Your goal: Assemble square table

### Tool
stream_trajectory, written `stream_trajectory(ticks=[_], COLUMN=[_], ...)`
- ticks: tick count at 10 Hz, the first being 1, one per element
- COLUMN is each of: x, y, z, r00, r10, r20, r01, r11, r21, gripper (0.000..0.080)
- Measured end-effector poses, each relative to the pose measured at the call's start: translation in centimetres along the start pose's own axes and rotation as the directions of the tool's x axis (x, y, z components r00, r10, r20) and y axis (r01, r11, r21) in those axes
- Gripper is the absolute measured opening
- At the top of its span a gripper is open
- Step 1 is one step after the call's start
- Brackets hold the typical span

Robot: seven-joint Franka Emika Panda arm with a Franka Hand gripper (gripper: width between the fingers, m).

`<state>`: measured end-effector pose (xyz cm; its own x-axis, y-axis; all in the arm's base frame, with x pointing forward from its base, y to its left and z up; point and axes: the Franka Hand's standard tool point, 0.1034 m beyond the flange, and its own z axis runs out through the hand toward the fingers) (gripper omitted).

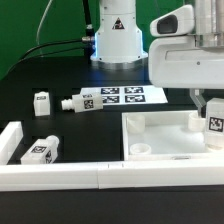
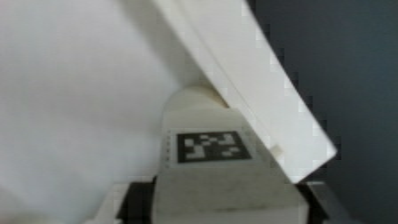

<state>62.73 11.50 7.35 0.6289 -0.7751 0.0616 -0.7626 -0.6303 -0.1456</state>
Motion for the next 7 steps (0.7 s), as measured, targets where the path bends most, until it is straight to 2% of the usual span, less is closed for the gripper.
stream_trajectory(ticks=[1, 2, 3, 4, 5, 6, 7], x=[0.06, -0.05, 0.34, 0.56, 0.39, 0.43, 0.43], y=[-0.09, -0.24, -0.29, -0.14, -0.21, -0.34, -0.54], z=[0.03, -0.09, -0.05, 0.09, 0.11, 0.1, 0.13], r00=[0.989, 0.939, 0.89, 0.88, 0.881, 0.91, 0.946], r10=[0.144, 0.342, 0.453, 0.471, 0.47, 0.411, 0.322], r20=[0.011, 0.03, 0.054, 0.057, 0.057, 0.05, 0.033], r01=[-0.144, -0.342, -0.453, -0.471, -0.471, -0.411, -0.323], r11=[0.99, 0.94, 0.891, 0.882, 0.882, 0.911, 0.946], r21=[-0.007, -0.017, -0.01, -0.011, -0.012, 0.003, 0.031], gripper=[0.0284, 0.0284, 0.0284, 0.0284, 0.0335, 0.0478, 0.0478])
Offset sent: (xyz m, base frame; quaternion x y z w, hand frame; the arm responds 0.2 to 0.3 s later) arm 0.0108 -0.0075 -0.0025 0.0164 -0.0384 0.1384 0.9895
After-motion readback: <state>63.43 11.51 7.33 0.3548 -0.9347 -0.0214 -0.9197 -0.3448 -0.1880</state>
